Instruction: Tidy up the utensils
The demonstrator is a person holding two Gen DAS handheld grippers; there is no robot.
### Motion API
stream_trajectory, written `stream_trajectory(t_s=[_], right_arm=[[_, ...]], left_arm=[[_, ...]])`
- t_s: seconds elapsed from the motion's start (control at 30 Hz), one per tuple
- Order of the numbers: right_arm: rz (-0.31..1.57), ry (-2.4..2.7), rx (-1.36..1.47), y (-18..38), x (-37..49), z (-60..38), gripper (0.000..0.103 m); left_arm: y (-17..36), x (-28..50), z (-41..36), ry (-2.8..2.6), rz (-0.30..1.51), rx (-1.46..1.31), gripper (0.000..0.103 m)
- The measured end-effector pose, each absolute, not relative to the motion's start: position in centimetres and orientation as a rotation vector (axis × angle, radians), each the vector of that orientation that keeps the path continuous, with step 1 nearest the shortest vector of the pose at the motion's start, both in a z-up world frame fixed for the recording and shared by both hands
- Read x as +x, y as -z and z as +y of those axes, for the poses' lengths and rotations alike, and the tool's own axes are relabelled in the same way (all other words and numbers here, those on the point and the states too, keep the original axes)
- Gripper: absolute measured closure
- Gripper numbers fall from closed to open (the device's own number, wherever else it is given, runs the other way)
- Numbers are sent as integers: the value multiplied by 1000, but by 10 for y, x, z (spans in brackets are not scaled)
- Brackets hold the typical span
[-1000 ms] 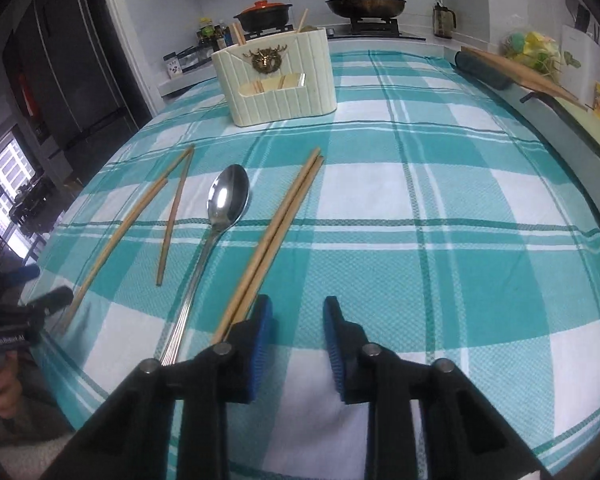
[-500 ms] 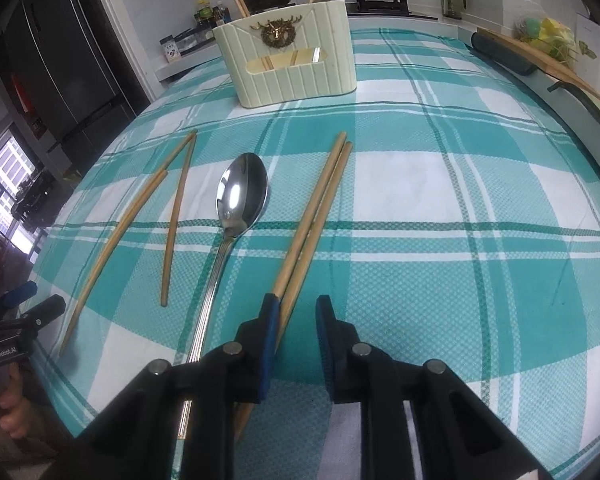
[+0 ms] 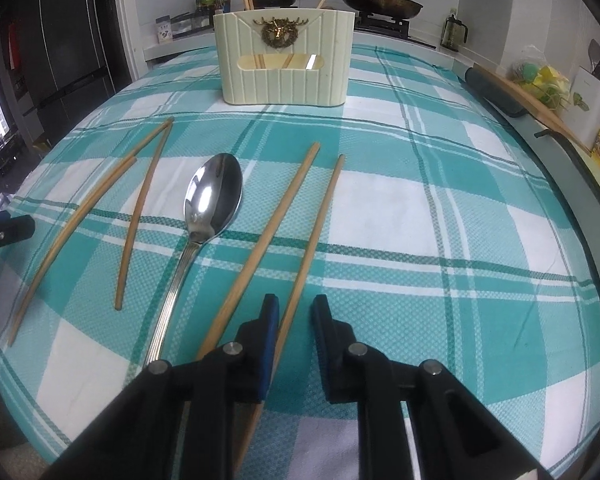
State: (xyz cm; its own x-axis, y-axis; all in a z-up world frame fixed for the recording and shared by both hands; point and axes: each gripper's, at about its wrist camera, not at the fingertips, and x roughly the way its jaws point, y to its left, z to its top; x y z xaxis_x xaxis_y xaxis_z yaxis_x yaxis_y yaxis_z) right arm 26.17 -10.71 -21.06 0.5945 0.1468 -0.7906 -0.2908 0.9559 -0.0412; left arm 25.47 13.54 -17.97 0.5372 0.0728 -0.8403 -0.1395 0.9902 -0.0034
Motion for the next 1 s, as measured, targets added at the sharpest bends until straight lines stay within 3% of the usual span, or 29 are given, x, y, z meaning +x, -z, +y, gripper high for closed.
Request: stream_trajectory(t_s=[0.6, 0.67, 0.77, 0.8, 0.83, 1.0], right_arm=[[885, -266, -154, 212, 260, -111, 86], [885, -262, -155, 211, 262, -111, 86], [887, -267, -146, 211, 264, -113, 88], [884, -263, -148, 211, 263, -113, 93], [882, -255, -154, 211, 262, -115, 95], [877, -219, -137, 211, 258, -128, 97]], left_arm=[[207, 292, 130, -146, 1064, 8, 4], [205, 295, 128, -122, 1052, 0, 20], [200, 292, 120, -78, 1045, -15, 61], [199, 290, 117, -84, 1038, 3, 83], [199, 288, 114, -94, 1033, 20, 94], [198, 269, 120, -154, 1020, -40, 95]])
